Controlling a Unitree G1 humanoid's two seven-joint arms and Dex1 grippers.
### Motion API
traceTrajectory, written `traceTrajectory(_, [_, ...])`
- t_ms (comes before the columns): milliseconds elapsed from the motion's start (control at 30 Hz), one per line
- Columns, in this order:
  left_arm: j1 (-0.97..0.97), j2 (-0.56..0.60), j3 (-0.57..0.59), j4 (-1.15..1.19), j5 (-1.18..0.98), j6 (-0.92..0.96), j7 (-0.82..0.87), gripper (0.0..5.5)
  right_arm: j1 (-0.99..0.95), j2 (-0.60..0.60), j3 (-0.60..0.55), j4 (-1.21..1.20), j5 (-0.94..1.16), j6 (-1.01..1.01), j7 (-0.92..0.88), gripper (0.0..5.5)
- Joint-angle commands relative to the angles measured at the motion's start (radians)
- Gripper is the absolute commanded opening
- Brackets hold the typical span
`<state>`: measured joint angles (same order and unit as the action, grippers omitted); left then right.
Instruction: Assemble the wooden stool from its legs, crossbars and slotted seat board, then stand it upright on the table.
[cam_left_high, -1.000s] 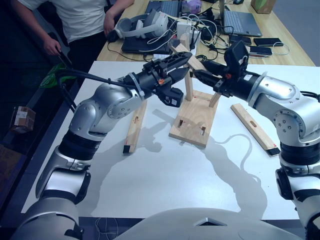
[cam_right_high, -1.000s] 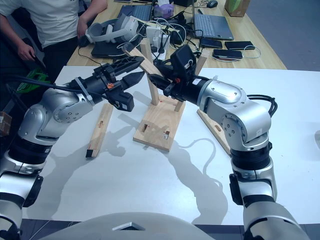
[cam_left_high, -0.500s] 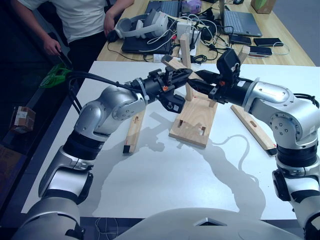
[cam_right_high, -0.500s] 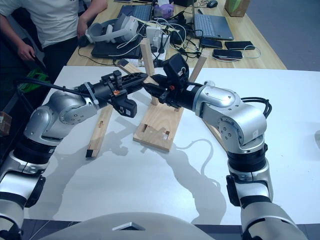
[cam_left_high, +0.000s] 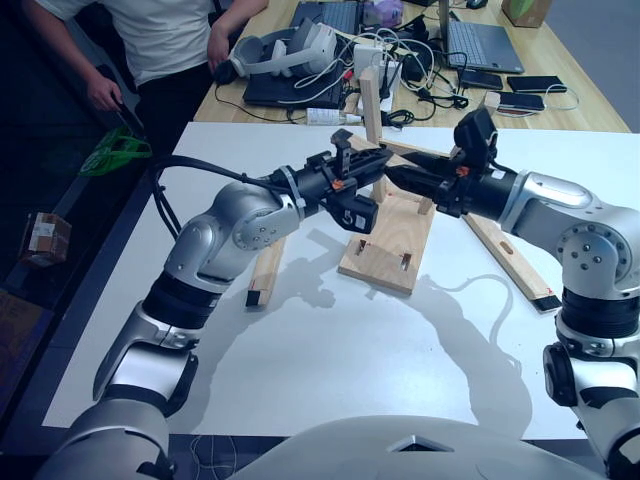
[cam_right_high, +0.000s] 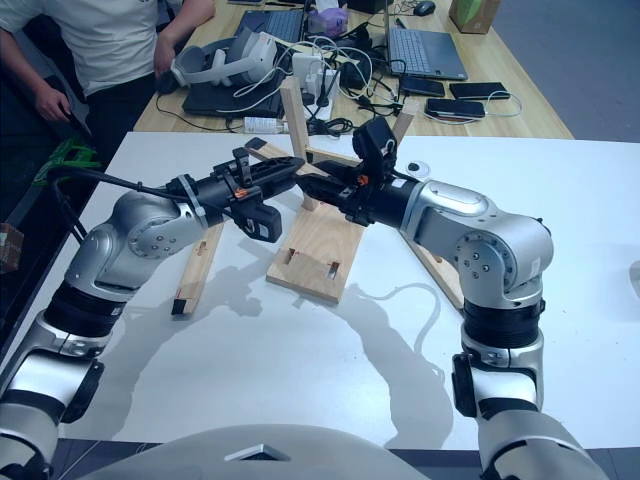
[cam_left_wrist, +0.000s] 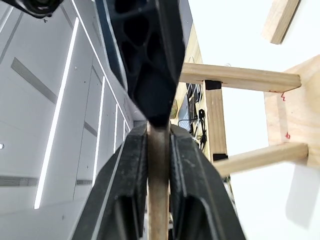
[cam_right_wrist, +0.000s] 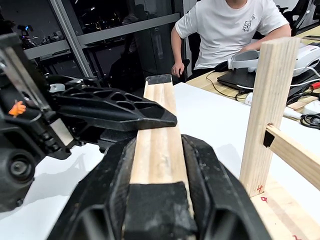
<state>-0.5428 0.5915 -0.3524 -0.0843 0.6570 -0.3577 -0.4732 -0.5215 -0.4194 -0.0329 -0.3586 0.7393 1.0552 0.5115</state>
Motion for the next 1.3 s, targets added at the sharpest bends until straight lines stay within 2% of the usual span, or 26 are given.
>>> traceTrajectory(33, [0.015, 0.011, 0.014, 0.009, 0.012, 0.031, -0.016, 0.41, 0.027, -0.07, 0.036, -0.038, -0.023, -0.035, 0.064, 2.12])
traceTrajectory(100, [0.014, 0.008, 0.015, 0.01, 0.008, 0.038, -0.018, 0.41, 0.037, -0.101, 0.063, -0.059, -0.029, -0.051, 0.108, 2.49])
traceTrajectory(200, [0.021, 0.001, 0.025, 0.009, -0.011, 0.054, -0.02, 0.41, 0.04, -0.099, 0.04, -0.028, -0.054, -0.102, 0.103, 2.97])
traceTrajectory(367, [0.035, -0.011, 0.035, 0.001, -0.048, 0.079, -0.03, 0.41, 0.048, -0.055, -0.032, 0.04, -0.029, -0.151, 0.087, 3.73])
traceTrajectory(667, [0.025, -0.061, 0.043, 0.0, -0.059, 0.131, -0.01, 0.41, 0.08, 0.059, -0.028, -0.026, 0.112, -0.091, 0.061, 5.35])
traceTrajectory(1033, [0.048, -0.177, 0.108, -0.011, -0.165, 0.28, 0.036, 0.41, 0.085, 0.197, -0.168, -0.003, 0.437, -0.071, -0.098, 5.38])
traceTrajectory(1100, [0.077, -0.233, 0.185, -0.048, -0.253, 0.397, 0.052, 0.41, 0.074, 0.202, -0.203, 0.019, 0.478, -0.088, -0.13, 5.38])
traceTrajectory(1233, [0.084, -0.375, 0.522, -0.192, -0.502, 0.866, 0.145, 0.41, 0.091, 0.192, -0.257, 0.025, 0.541, -0.11, -0.199, 5.38])
traceTrajectory(1300, [0.084, -0.398, 0.629, -0.24, -0.591, 1.054, 0.153, 0.41, 0.123, 0.187, -0.261, 0.007, 0.554, -0.108, -0.225, 5.38])
